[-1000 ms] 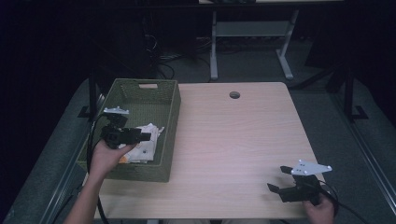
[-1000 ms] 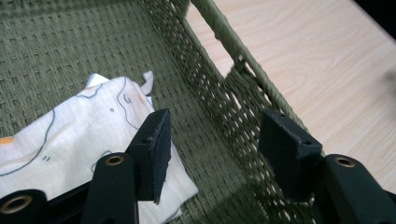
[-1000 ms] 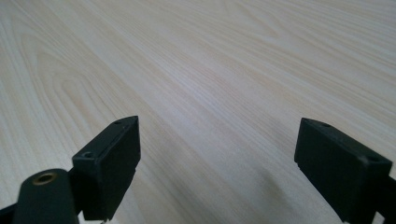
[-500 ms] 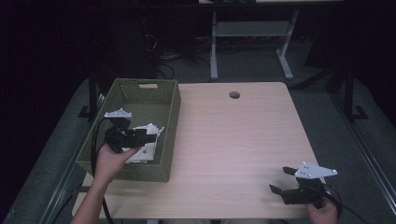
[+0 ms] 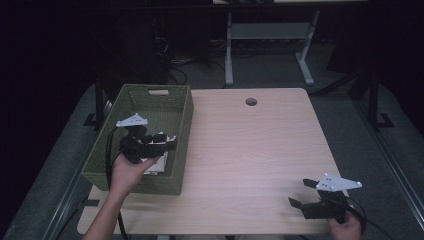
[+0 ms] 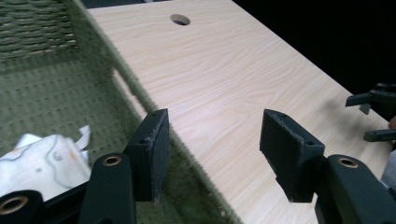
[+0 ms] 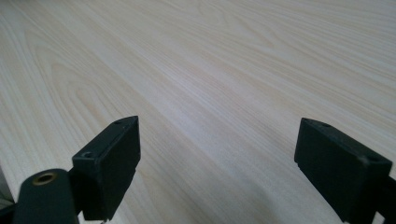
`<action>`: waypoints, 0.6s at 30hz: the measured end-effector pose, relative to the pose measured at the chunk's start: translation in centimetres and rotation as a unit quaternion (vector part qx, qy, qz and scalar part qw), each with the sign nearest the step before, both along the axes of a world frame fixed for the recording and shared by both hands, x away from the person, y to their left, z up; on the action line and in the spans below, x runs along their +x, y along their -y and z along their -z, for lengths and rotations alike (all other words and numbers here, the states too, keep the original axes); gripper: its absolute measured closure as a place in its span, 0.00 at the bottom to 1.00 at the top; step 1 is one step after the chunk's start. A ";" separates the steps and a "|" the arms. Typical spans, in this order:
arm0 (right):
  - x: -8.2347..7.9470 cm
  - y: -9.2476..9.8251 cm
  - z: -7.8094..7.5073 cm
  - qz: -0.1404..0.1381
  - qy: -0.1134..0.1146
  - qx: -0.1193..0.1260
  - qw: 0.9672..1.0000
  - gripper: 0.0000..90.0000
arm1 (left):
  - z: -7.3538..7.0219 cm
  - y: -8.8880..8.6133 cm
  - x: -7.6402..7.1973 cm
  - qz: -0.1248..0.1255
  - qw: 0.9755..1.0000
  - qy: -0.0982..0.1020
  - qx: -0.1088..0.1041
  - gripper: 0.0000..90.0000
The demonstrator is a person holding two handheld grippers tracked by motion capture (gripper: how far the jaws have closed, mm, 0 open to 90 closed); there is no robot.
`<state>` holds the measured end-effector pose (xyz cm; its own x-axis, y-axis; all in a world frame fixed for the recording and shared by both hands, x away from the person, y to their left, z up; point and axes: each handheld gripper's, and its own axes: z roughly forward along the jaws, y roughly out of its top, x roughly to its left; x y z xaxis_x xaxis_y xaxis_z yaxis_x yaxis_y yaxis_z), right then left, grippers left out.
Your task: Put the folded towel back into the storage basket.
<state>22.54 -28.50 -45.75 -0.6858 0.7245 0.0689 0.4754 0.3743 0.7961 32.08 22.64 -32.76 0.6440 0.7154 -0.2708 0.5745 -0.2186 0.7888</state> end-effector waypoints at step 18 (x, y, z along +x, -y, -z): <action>0.1 0.0 -0.3 0.003 0.002 0.004 1.000 0.16 | 0.2 3.8 -1.0 0.028 0.999 0.016 -0.011 0.46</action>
<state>22.66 -28.52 -45.43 -0.6815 0.7283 0.0722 0.4741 0.3643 0.8016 31.09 18.86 -32.99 0.6922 0.6715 -0.2646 0.5354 -0.2320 0.8121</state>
